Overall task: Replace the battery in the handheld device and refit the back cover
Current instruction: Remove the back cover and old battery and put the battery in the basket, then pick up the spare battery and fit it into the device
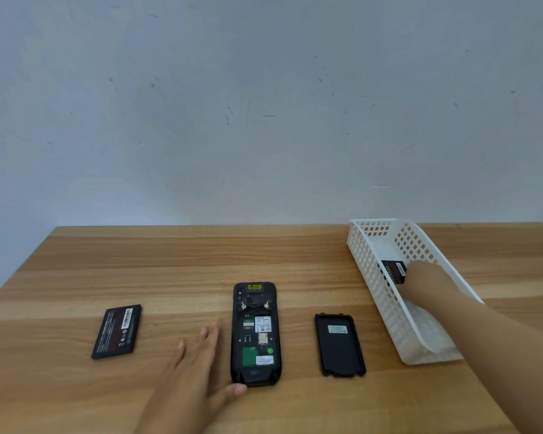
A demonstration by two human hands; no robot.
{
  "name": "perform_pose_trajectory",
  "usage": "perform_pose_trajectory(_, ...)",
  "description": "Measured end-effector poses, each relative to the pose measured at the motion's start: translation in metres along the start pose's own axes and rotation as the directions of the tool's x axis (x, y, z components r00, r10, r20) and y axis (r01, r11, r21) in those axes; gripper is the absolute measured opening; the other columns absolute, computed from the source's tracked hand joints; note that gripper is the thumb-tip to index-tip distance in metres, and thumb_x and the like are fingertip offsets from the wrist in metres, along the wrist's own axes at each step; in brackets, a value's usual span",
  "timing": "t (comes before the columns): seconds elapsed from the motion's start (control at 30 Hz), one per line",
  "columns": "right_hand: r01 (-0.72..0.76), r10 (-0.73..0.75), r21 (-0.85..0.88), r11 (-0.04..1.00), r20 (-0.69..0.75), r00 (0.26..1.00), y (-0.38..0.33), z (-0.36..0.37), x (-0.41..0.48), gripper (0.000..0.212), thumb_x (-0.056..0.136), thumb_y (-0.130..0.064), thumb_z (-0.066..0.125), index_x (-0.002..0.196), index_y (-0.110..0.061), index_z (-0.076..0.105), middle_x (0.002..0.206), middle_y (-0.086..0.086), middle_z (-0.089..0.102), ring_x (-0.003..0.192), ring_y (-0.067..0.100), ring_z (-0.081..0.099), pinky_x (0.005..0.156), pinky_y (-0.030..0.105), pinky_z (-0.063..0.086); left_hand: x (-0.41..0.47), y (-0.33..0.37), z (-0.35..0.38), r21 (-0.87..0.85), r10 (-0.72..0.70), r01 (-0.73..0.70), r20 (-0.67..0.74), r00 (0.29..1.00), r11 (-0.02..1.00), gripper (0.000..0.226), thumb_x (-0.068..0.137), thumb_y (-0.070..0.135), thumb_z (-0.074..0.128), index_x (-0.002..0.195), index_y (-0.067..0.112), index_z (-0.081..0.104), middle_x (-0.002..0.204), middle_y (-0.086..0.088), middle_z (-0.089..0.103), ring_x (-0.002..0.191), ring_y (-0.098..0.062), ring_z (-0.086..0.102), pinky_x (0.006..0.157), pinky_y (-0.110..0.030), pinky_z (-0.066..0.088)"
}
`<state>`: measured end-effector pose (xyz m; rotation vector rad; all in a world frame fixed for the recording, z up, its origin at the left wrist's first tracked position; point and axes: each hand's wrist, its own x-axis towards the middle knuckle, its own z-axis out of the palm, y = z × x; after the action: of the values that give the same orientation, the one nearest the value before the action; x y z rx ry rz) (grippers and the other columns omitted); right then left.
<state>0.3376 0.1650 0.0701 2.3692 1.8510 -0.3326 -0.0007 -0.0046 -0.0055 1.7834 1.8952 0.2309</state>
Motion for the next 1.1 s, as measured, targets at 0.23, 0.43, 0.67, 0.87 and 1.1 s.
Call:
perform_pose_trajectory(0.23,-0.017,0.017,0.011,1.000,-0.005,1.000,0.000,0.002,0.002,0.030,0.085,-0.031,0.059,0.065,-0.014,0.045,0.064,-0.001,0.049,0.058,0.013,0.049,0.060,0.026,0.041,-0.001,0.002,0.000,0.009,0.004,-0.004,-0.015,1.000,1.000,0.125,0.025,0.100,0.000,0.122,0.029,-0.035,0.154,0.006,-0.005,0.141,-0.016,-0.004,0.117,-0.036,0.005)
perform_pose_trajectory(0.43,0.054,-0.054,0.002,0.999,-0.042,0.998,-0.008,-0.026,-0.009,0.039,0.089,-0.043,0.053,0.105,-0.007,0.057,0.084,0.003,0.063,0.077,0.018,0.060,0.058,0.024,0.042,-0.005,0.006,-0.004,0.009,0.010,-0.010,-0.033,0.999,1.000,0.124,0.028,0.098,0.000,0.130,0.031,-0.027,0.148,0.012,-0.009,0.138,-0.011,-0.008,0.115,-0.031,-0.001)
perform_pose_trajectory(0.67,0.470,-0.310,0.302,0.830,-0.450,0.837,-0.056,-0.047,-0.118,0.062,0.096,-0.044,0.028,0.144,-0.034,-0.011,0.153,-0.011,-0.017,0.143,0.011,-0.013,0.115,0.035,-0.005,-0.016,0.024,-0.016,0.053,0.015,-0.013,-0.047,0.999,0.999,0.125,0.026,0.097,-0.004,0.130,0.030,-0.028,0.133,0.015,-0.018,0.119,-0.004,-0.017,0.106,-0.023,-0.009)
perform_pose_trajectory(0.87,0.390,-0.390,0.148,0.909,-0.028,0.920,-0.081,0.049,-0.147,0.058,0.094,-0.053,0.011,0.139,-0.039,-0.024,0.150,-0.010,-0.029,0.137,0.012,-0.029,0.116,0.044,-0.014,-0.017,0.017,-0.005,0.105,0.061,-0.051,-0.093,0.994,0.993,0.124,0.029,0.092,-0.020,0.124,0.014,-0.030,0.141,0.013,-0.014,0.126,-0.007,-0.024,0.104,-0.024,-0.017)
perform_pose_trajectory(1.1,0.282,-0.290,0.101,0.954,0.078,0.954,-0.080,0.078,-0.138,0.058,0.094,-0.054,0.008,0.144,-0.037,-0.015,0.156,-0.010,-0.018,0.143,0.015,-0.020,0.118,0.044,-0.011,-0.019,0.016,-0.004,0.161,0.054,-0.041,-0.074,0.996,0.986,0.115,0.027,0.087,-0.030,0.123,0.021,-0.034,0.137,0.013,-0.027,0.128,-0.005,-0.025,0.109,-0.032,-0.012)
